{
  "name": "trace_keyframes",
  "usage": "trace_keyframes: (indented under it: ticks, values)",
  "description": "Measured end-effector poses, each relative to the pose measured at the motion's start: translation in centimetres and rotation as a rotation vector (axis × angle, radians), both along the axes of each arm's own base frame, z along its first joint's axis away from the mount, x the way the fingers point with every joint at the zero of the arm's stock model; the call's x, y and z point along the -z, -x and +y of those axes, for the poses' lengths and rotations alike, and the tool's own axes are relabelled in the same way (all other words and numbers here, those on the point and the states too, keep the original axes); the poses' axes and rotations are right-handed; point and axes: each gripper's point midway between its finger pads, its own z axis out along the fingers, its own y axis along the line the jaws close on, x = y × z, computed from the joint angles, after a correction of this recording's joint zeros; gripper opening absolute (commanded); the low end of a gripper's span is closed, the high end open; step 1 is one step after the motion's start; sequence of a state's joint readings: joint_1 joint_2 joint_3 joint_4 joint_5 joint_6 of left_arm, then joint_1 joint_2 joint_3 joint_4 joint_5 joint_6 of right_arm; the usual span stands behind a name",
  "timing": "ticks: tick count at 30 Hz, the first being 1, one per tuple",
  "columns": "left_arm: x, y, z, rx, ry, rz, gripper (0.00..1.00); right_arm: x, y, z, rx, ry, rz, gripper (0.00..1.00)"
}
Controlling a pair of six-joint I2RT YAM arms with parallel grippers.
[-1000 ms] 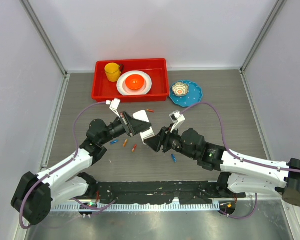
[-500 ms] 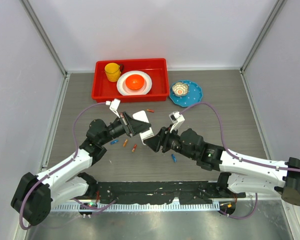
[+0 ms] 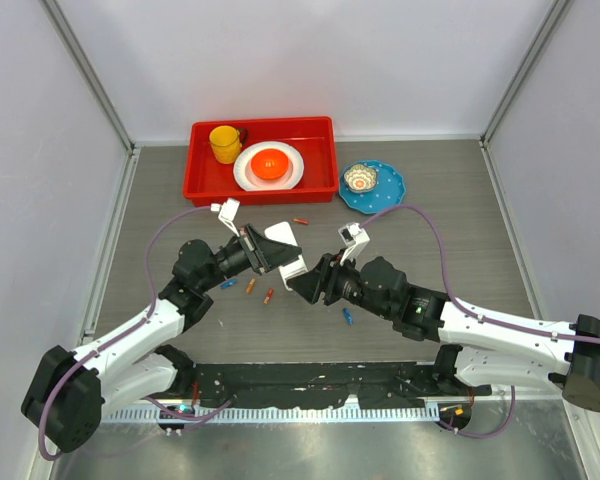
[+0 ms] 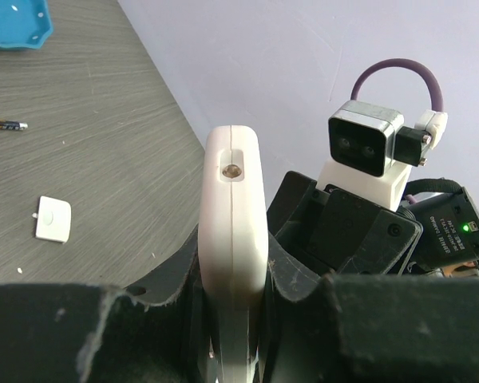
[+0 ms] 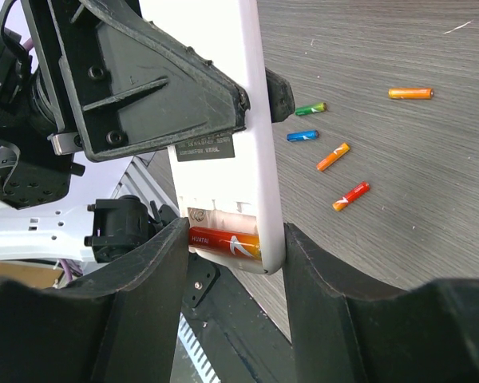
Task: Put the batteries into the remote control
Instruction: Load the battery into the remote control.
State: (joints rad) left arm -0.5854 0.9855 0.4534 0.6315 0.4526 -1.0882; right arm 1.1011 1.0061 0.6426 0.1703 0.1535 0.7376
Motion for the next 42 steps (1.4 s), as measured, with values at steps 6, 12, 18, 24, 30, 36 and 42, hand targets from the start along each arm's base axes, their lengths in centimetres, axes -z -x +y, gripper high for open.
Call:
trace_keyframes:
  ticks: [6,12,18,24,30,36,42]
  values:
    - [0.0,-0.1,0.1,-0.007,-0.001,0.002,0.00,0.0,0.0,0.0,-0.007,0.000,0.002,0.30]
    - [0.2,0.0,0.1,-0.008,-0.011,-0.001,0.00,0.1,0.2,0.1,-0.018,0.002,0.005,0.43]
    - [0.3,0.0,0.1,-0.008,-0.019,-0.008,0.00,0.2,0.3,0.1,-0.022,0.006,0.008,0.53]
    - [0.6,0.0,0.1,-0.010,-0.029,0.001,0.00,0.4,0.4,0.1,-0.025,0.011,0.012,0.62]
    - [0.9,-0.2,0.2,-0.023,-0.043,-0.002,0.01,0.4,0.5,-0.1,-0.024,0.014,0.013,0.67]
    - [1.2,-0.3,0.2,-0.026,-0.052,0.001,0.00,0.4,0.5,-0.1,-0.024,0.013,0.013,0.68]
    - [1.0,-0.4,0.3,-0.035,-0.047,-0.004,0.00,0.4,0.4,-0.1,-0.017,0.011,0.018,0.64]
